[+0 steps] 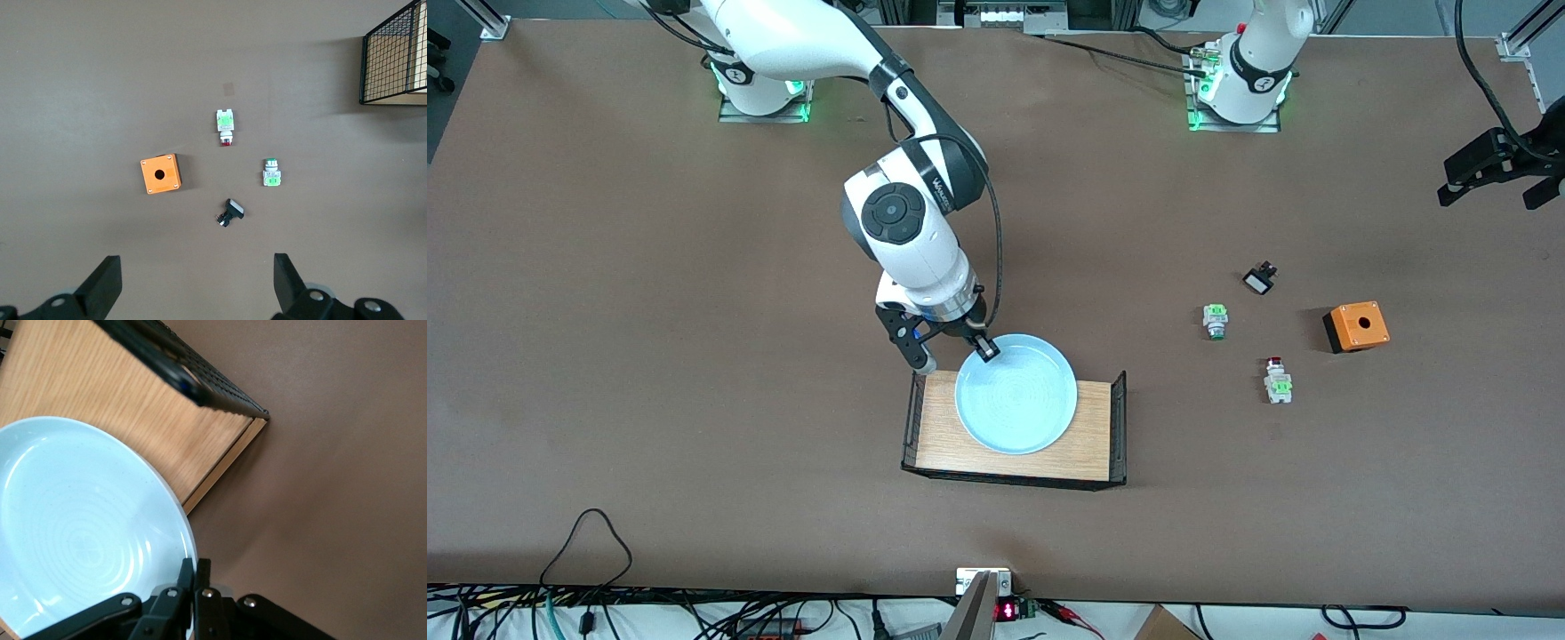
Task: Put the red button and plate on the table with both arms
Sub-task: 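Raise the left gripper away while the right gripper lowers to the plate rim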
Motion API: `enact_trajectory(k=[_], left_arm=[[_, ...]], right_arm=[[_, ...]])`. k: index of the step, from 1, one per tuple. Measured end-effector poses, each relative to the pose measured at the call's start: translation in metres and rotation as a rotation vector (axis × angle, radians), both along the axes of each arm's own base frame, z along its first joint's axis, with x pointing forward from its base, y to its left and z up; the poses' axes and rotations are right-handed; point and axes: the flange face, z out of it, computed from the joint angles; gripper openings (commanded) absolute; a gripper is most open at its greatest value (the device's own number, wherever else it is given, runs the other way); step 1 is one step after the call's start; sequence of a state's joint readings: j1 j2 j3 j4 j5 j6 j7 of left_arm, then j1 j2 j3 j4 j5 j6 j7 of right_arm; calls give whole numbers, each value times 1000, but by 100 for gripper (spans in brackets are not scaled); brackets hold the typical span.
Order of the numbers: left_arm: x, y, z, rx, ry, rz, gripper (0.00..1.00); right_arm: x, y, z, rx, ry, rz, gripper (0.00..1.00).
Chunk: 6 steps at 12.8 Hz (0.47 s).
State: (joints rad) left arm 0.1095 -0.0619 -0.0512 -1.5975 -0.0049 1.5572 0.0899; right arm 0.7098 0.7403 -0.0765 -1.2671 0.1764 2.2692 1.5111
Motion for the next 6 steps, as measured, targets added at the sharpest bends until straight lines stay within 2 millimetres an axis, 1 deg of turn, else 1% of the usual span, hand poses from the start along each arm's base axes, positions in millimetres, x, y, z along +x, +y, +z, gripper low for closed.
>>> enact_trajectory(k=[3, 4, 6], left_arm=[[0, 0, -2, -1, 8, 0, 100], [0, 0, -3, -1, 9, 0, 100], [0, -1, -3, -1, 10, -3, 100]], right_arm=[[0, 1, 1, 2, -2, 1, 0], [0, 2, 4, 5, -7, 2, 0], [-1, 7, 20, 20, -25, 8, 0]])
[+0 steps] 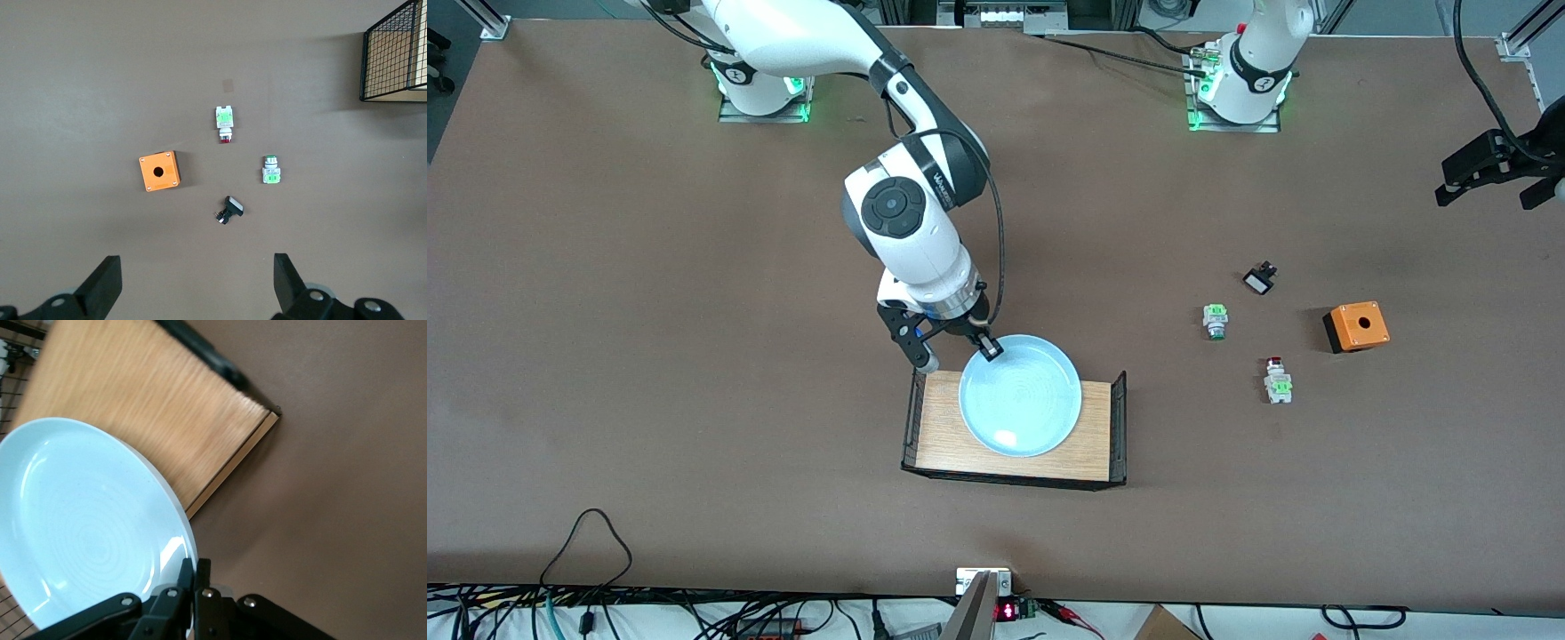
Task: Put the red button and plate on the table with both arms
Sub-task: 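Grip the light-blue plate rim with the right gripper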
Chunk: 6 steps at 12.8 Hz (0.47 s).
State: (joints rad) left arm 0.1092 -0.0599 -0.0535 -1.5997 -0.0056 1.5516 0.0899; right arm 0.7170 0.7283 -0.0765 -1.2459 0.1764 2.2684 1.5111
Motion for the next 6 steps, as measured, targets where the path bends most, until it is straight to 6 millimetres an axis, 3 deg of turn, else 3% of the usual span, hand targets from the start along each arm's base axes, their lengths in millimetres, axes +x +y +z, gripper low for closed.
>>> enact_trajectory(k=[3, 6], left_arm=[[0, 0, 0, 0, 0, 0, 100], [0, -1, 0, 0, 0, -2, 100]], right_arm=[[-4, 1, 39, 28, -31, 5, 0], [-3, -23, 87, 25, -21, -13, 0]])
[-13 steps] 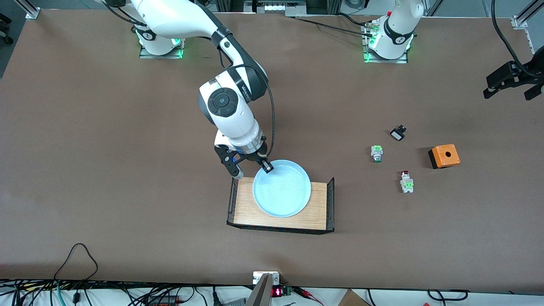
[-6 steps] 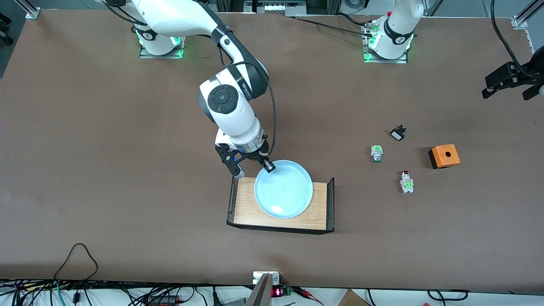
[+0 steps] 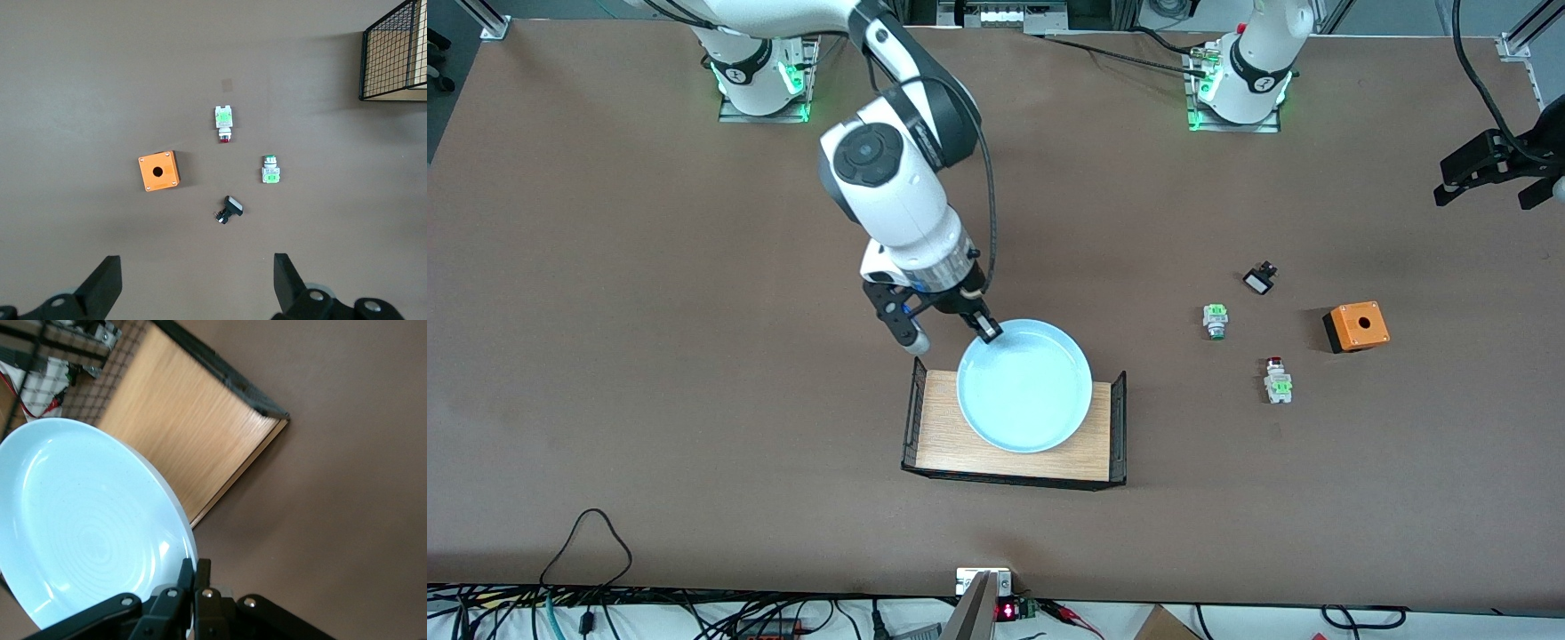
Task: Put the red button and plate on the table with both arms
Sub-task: 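Grip the light-blue plate rim with the right gripper, then lift the plate off the tray and carry it away from the tray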
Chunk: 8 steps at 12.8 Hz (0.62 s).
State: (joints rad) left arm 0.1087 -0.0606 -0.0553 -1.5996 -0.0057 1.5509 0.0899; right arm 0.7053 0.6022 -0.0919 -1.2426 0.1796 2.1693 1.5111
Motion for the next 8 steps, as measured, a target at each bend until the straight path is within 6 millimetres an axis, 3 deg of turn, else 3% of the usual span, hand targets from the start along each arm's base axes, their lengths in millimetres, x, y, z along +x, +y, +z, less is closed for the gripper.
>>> enact_trajectory(k=[4, 6, 8], left_arm=[[-1, 0, 1, 0, -2, 0, 100], [-1, -1, 2, 0, -4, -2, 100], [-1, -2, 3, 1, -5, -3, 100]], right_arm=[[9, -78, 69, 21, 52, 20, 0], [6, -124, 84, -23, 96, 116, 0], [8, -172, 87, -64, 145, 218, 0]])
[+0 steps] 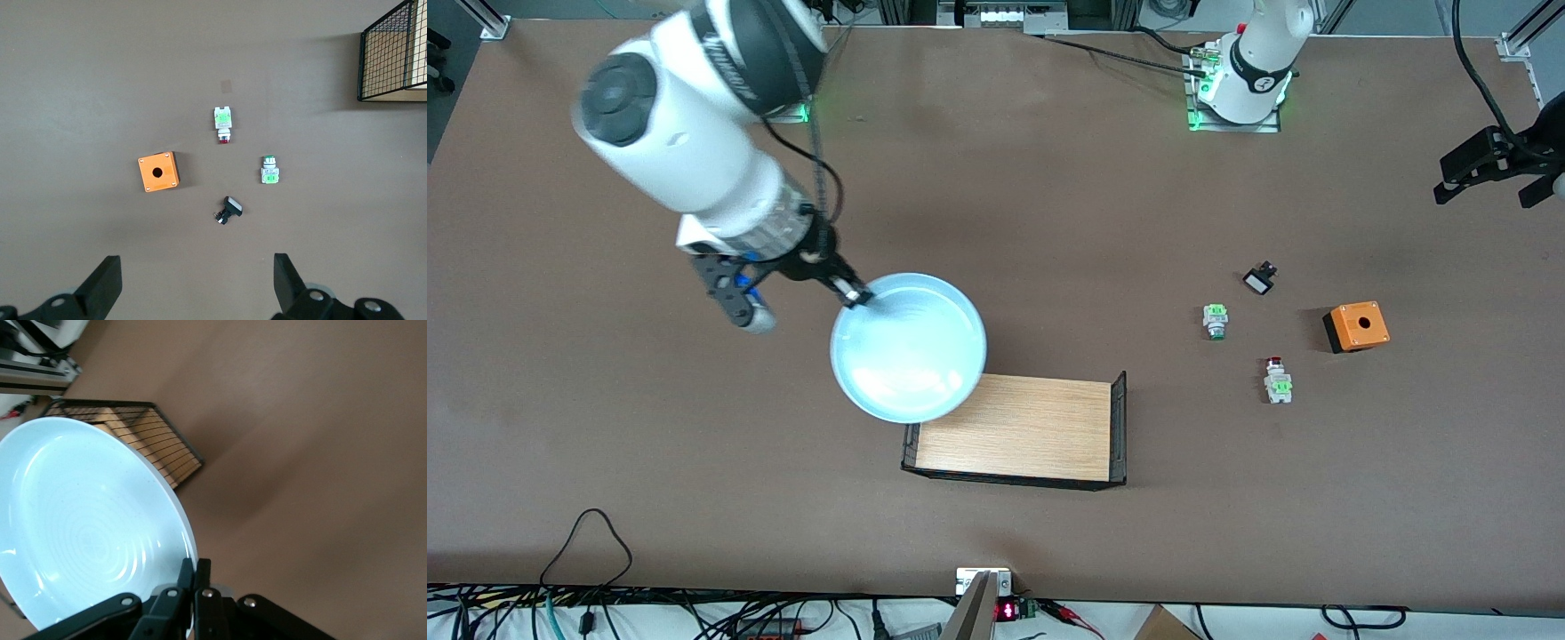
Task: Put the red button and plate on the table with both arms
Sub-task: 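Lift the plate off the tray and carry it away from the tray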
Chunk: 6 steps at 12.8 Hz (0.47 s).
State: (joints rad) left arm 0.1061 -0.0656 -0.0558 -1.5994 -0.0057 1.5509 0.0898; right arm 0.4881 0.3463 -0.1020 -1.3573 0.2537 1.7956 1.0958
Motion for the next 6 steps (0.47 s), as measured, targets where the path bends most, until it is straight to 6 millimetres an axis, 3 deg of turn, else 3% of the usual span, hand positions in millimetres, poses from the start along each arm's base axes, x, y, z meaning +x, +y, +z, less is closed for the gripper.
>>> enact_trajectory(k=[3, 6], left_arm=[[-1, -1, 2, 0, -4, 4, 100], [-2, -2, 4, 0, -8, 26, 100]], right_arm=[[15, -91, -23, -24, 52, 138, 0], [18, -159, -53, -17, 80, 239, 0]])
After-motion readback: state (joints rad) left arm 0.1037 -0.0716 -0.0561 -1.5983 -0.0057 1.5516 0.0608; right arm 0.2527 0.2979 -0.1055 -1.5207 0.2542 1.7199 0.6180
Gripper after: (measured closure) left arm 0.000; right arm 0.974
